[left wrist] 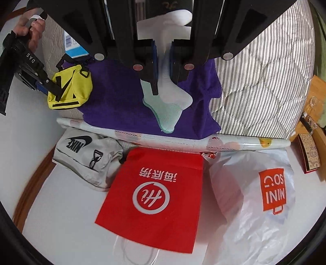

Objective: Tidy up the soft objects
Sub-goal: 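Carry the glove with the left tool while the right tool carries the bag to the purple towel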

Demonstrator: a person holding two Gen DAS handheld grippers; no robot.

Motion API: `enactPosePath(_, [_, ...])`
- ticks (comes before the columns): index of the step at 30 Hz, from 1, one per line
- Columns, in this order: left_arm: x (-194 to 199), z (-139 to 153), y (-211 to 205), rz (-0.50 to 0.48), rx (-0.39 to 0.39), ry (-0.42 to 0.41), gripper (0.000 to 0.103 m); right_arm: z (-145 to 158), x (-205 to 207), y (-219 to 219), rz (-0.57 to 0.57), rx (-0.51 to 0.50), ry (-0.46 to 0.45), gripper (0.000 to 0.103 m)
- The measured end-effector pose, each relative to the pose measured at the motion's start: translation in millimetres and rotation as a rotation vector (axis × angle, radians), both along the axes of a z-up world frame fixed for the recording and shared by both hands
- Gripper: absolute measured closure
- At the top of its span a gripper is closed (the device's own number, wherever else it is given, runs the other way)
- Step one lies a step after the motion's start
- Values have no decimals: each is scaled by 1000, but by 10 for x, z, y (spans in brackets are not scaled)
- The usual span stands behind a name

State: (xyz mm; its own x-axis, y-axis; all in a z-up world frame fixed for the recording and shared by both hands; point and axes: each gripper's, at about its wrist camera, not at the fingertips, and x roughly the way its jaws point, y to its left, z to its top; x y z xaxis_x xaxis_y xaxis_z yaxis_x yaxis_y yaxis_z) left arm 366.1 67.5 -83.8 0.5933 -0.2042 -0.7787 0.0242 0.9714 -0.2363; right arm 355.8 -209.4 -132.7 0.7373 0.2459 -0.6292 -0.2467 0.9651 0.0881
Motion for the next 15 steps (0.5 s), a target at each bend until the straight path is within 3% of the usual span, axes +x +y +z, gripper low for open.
enactPosePath(15, [666,-209,-48,-57,-75,32,94,-381,569,26,-23,-14,102,77])
